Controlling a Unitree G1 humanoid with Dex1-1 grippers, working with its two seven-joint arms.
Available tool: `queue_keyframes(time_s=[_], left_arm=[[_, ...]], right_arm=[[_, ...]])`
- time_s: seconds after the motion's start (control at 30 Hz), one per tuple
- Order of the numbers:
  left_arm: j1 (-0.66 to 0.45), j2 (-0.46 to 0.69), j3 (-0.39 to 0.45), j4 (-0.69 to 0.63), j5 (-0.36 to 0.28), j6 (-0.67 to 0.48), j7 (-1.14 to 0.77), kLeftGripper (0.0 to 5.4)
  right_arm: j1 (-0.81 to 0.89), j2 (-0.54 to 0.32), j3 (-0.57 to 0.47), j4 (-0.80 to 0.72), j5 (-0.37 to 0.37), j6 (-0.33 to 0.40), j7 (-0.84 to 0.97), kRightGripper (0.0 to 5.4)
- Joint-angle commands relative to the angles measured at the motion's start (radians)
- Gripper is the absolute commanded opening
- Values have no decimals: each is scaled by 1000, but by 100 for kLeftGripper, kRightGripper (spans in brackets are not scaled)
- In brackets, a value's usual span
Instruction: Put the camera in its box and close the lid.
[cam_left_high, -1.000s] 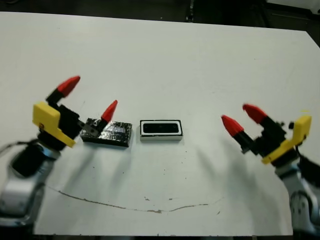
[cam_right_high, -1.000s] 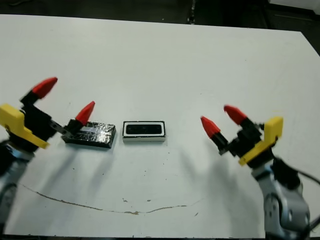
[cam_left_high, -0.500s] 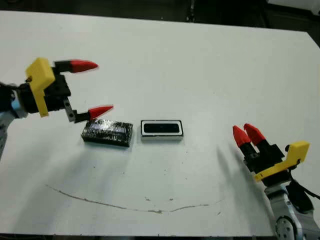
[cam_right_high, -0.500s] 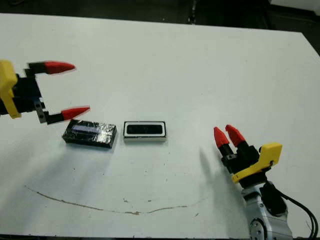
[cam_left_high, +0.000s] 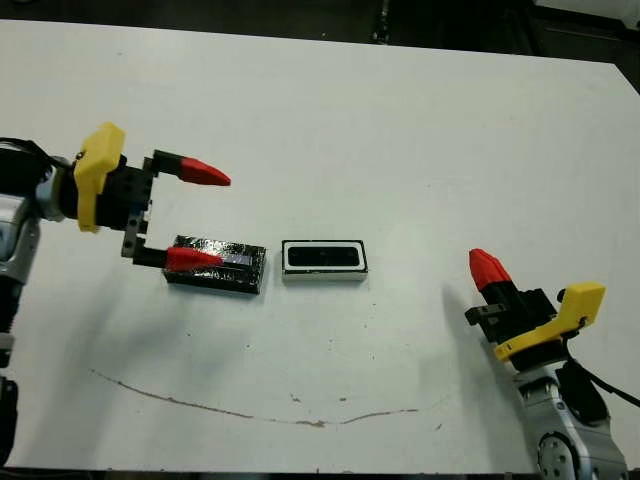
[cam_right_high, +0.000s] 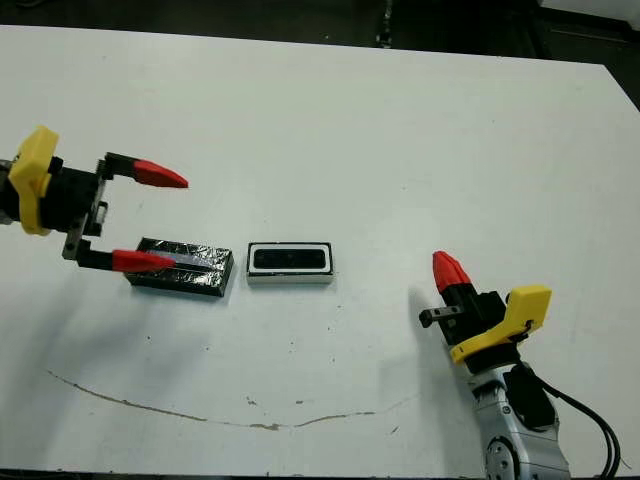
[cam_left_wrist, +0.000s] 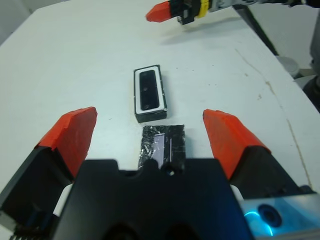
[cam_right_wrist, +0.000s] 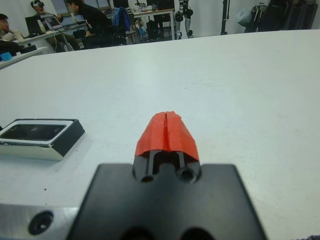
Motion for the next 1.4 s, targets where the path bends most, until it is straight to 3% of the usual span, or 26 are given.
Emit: queue_keyframes(time_s=[0.03,0.47,0.87,1.4], left_arm=[[5,11,-46,11,1,13,-9,540],[21,7,-94,8,119,-14,16,540],[-41,-47,-97,225,184,-67,10,540],[-57,-72,-99,266,193,-102,-9,540]], right_arm=[[6,-9,-3,19,-3,-25,-1,1],[4,-14,-1,22,9,-25,3,1],[15,-12,10,0,9,1,-17,1],[14,-20,11,8,9,-9,-10,1]])
